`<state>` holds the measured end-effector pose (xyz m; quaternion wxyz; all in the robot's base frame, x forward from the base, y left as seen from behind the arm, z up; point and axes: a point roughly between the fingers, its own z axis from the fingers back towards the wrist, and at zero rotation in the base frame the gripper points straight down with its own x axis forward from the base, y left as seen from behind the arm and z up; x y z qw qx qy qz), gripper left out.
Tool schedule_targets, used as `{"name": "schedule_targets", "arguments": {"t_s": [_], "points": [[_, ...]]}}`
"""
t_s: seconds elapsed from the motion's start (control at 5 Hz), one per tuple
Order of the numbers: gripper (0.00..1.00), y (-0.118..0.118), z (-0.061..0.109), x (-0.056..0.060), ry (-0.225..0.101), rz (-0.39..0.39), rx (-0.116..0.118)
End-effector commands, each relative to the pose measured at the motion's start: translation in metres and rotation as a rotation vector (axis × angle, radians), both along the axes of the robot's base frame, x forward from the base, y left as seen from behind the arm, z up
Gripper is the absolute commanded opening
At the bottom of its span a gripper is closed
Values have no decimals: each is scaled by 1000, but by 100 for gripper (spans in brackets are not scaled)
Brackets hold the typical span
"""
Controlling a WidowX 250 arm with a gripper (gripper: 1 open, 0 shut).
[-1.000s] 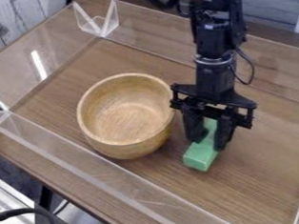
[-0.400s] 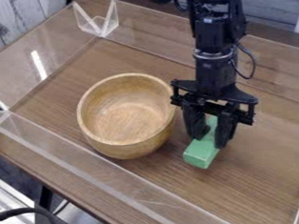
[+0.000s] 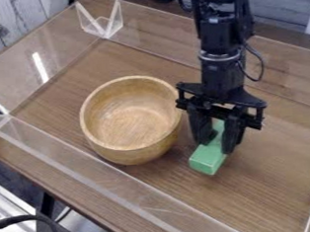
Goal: Remove the green block from inside the brown bowl and put it on the table
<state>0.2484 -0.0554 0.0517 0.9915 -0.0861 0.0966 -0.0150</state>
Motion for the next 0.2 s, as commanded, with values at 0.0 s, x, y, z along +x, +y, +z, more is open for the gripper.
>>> {"name": "schedule_targets", "arguments": {"t_s": [0.0], "points": [[0, 2, 17, 6, -71, -5, -14]]}}
